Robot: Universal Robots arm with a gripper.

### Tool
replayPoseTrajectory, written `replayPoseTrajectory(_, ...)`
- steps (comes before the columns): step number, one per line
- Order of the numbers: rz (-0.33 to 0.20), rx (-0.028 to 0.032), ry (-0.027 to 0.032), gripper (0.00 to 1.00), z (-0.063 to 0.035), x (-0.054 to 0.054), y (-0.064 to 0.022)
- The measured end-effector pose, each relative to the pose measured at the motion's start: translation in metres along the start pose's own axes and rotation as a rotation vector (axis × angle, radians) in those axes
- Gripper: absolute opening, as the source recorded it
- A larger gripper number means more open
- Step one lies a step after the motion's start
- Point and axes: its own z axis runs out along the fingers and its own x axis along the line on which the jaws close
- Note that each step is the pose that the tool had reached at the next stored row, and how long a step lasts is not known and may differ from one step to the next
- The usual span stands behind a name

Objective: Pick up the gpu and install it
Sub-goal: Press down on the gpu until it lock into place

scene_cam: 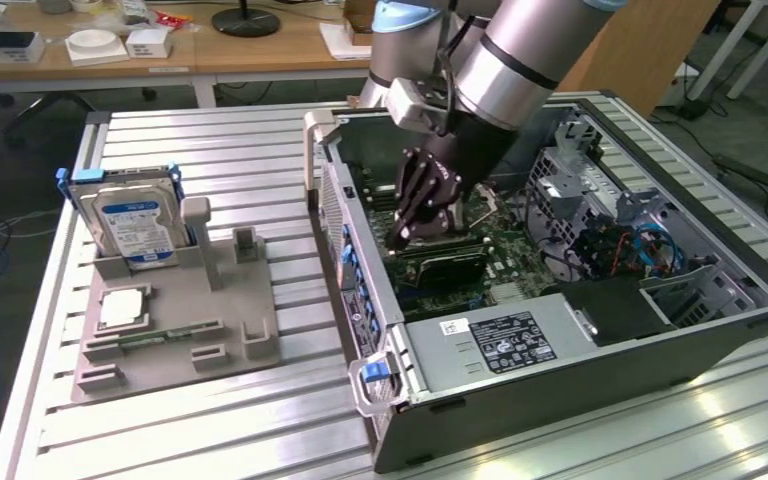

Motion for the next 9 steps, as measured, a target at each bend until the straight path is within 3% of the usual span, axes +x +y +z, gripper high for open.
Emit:
replayPoseTrajectory(2,0.0,-0.0301,-0.001,0.1,-0.0001,0.0,-0.0021)
replayPoseTrajectory(7,0.0,-0.0707,-0.0017,0.1,0.0017,0.0,-0.0096)
replayPoseTrajectory(9,0.0,-0.0838,-0.0019,0.1,0.0029,0.0,-0.0127)
